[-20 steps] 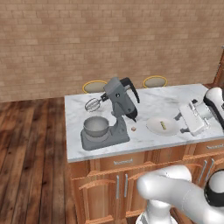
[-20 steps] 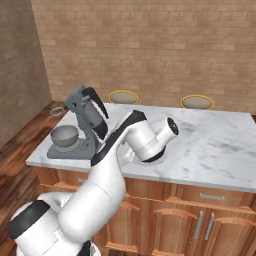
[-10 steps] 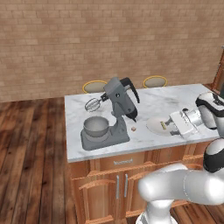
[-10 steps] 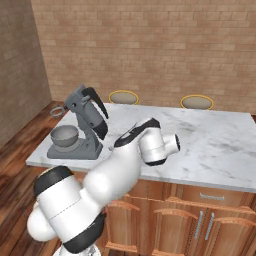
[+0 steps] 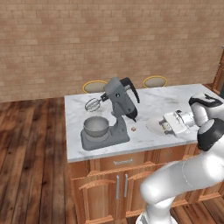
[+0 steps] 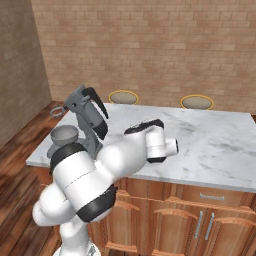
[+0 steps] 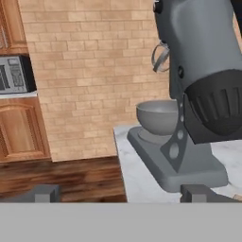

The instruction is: Add butter and sugar cubes to the stand mixer bowl and then turn on the stand mixer to begin making frosting.

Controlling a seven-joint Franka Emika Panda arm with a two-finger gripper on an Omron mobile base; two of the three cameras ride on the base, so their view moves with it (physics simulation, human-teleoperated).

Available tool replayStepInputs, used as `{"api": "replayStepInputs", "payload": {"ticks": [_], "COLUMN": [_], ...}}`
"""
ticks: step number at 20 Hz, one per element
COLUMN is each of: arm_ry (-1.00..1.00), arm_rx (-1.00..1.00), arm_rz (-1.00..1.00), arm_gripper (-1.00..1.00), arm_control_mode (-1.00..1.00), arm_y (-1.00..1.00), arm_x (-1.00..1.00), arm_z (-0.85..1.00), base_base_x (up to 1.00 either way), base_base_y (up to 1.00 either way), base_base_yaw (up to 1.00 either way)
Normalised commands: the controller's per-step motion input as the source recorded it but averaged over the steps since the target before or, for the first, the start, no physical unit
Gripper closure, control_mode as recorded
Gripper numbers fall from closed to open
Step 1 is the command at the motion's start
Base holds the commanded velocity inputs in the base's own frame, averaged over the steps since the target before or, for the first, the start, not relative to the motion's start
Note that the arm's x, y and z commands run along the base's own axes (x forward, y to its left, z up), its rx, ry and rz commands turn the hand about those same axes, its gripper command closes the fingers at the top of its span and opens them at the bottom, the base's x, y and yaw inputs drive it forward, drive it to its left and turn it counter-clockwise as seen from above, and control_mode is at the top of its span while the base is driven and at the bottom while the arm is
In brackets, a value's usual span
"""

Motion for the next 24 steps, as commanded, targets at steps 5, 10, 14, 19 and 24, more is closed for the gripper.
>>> {"api": "replayStepInputs", "payload": {"ticks": [5,10,14,19,24], "arm_ry": [-0.01,0.00,0.00,0.00,0.00], "arm_rx": [0.00,0.00,0.00,0.00,0.00], "arm_rz": [0.01,0.00,0.00,0.00,0.00], "arm_gripper": [-1.00,-1.00,-1.00,-1.00,-1.00], "arm_control_mode": [-1.00,-1.00,-1.00,-1.00,-1.00], "arm_y": [0.30,0.39,0.39,0.20,0.02], "arm_x": [0.25,0.24,0.31,0.28,0.25], "arm_z": [-0.01,-0.13,-0.19,-0.21,-0.25], "base_base_x": [0.00,0.00,0.00,0.00,0.00], "base_base_y": [0.00,0.00,0.00,0.00,0.00], "base_base_yaw": [0.00,0.00,0.00,0.00,0.00]}}
